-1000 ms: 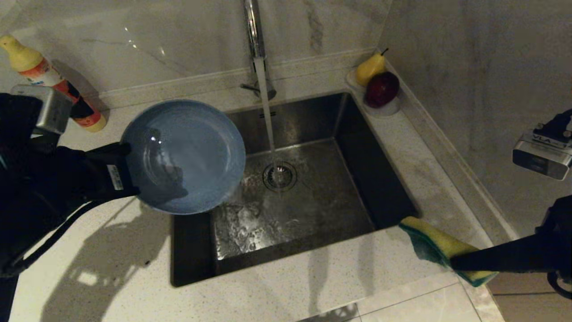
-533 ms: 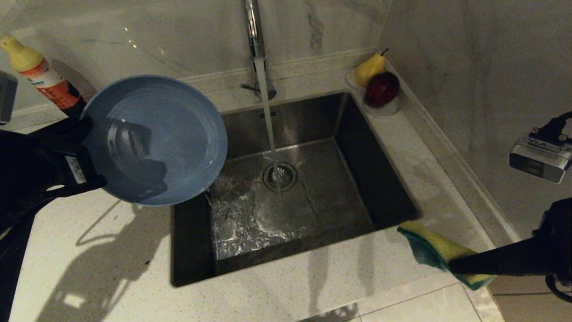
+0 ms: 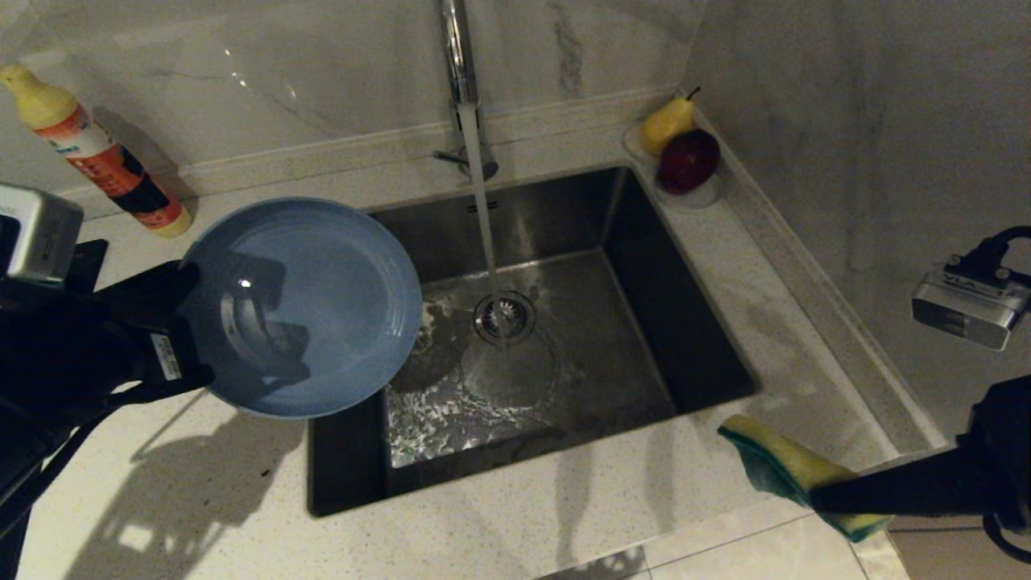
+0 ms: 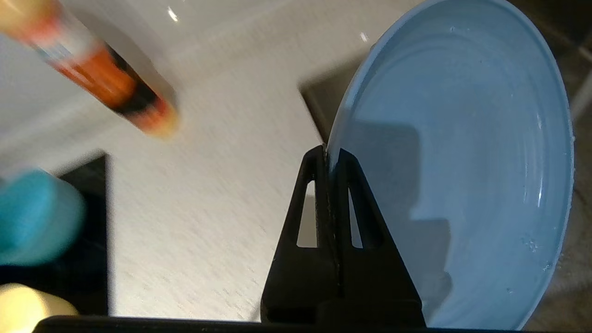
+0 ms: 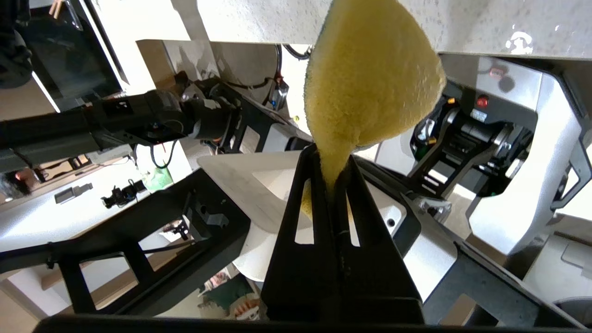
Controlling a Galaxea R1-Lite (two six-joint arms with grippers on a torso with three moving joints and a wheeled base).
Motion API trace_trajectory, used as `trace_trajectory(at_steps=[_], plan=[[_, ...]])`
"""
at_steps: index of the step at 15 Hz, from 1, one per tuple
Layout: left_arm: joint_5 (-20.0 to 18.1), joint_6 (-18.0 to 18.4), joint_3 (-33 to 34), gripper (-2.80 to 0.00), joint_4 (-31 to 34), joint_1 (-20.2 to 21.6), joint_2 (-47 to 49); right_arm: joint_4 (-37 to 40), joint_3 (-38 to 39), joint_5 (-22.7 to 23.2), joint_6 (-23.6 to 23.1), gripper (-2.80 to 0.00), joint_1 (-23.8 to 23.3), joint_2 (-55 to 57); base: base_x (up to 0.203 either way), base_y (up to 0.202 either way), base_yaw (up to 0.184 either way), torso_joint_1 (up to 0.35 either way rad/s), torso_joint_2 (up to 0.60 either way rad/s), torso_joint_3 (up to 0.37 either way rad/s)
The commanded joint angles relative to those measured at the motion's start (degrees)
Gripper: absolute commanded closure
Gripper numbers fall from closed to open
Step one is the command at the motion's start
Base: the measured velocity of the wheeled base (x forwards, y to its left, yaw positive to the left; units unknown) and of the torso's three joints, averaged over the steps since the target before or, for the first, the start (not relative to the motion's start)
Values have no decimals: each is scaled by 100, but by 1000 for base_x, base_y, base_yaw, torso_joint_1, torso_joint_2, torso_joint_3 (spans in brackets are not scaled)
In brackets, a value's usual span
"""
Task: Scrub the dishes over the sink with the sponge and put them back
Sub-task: Rinse the plate, then place the plate on the table
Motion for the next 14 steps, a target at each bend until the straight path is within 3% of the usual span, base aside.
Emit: trace_trajectory(at_steps=[1,3,6,8,11,14], plan=[[32,-673,14,0,114,2,288,11,70,15,15,0,4,-7,0,0,0,0,0,0],[51,-1727,-228,0,871,36,451,9,96,15,6,0,4,-67,0,0,0,0,0,0],[-7,-3266,-1253,0,2589,329,513,-8,176,22,-3,0,4,-68,0,0,0,0,0,0],[-344,-4169,-1948,0,3498,972,498,-16,201,33,-5,0,4,4,0,0,0,0,0,0],[-1013,-4493,-2252,0,3847,2091,503,-225,246,57,-9,0,4,64,0,0,0,0,0,0],[-1307,-4414,-2199,0,3875,2936,549,-325,264,65,-12,0,4,117,0,0,0,0,0,0]])
